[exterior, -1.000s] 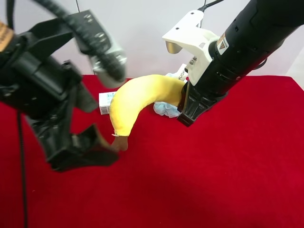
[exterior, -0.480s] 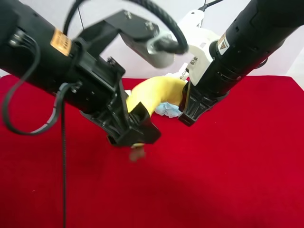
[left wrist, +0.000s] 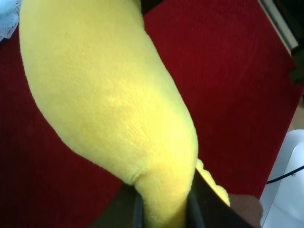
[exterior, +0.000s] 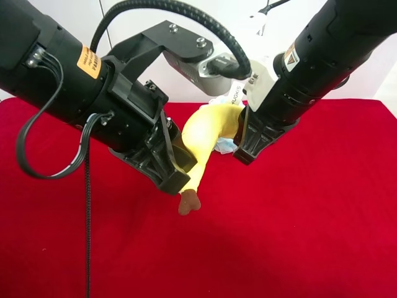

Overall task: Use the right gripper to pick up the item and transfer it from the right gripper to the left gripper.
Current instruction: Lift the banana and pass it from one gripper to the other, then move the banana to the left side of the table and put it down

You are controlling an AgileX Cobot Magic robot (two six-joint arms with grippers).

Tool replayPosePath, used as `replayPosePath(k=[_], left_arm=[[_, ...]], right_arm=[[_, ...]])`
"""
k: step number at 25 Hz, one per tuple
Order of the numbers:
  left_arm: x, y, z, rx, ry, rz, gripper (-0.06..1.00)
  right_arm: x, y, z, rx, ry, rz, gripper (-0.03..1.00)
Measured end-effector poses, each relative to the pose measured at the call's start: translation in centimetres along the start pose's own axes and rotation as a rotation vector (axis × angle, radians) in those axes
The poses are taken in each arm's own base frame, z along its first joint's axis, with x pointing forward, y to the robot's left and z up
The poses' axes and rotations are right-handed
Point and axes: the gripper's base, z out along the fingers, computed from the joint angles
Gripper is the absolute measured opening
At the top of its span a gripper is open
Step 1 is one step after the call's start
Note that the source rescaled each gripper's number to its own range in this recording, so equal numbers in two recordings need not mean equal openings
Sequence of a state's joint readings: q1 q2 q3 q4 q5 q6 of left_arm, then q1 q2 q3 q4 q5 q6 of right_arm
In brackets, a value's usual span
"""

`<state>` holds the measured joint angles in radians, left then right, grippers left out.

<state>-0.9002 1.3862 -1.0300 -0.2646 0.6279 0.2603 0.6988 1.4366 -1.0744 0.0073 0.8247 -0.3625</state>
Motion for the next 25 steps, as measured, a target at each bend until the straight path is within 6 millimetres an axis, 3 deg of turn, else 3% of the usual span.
replayPosePath(k=[2,3,5,6,8,13,19,25], left_arm=[[0.0,0.0,0.0,0.0,0.0,0.0,0.0],[0.0,0.0,0.0,0.0,-0.001,0.0,0.0],[0.0,0.0,0.0,-0.001,-0.005,-0.001,0.0],[-0.1,0.0,0.0,-0.001,-0.006,-0.001,0.0],[-0.1,0.0,0.0,-0.002,-0.008,-0.001,0.0],[-0.1,0.0,0.0,-0.002,-0.011,-0.001,0.0],[-0.1,0.0,0.0,-0.002,-0.011,-0.001,0.0],[-0.1,0.0,0.0,-0.001,-0.011,-0.002,0.0]], right_arm=[[0.0,0.0,0.0,0.0,0.0,0.0,0.21],[0.0,0.0,0.0,0.0,0.0,0.0,0.36],[0.0,0.0,0.0,-0.002,-0.002,0.003,0.74],[0.0,0.0,0.0,-0.002,-0.002,0.003,0.85],[0.0,0.0,0.0,0.004,0.005,-0.005,0.94],[0.2,-0.3,-1.4,0.007,0.081,-0.022,1.0],[1.4,0.1,-6.3,0.008,0.147,0.093,1.0],[4.1,1.5,-11.4,0.013,0.002,0.239,1.0]])
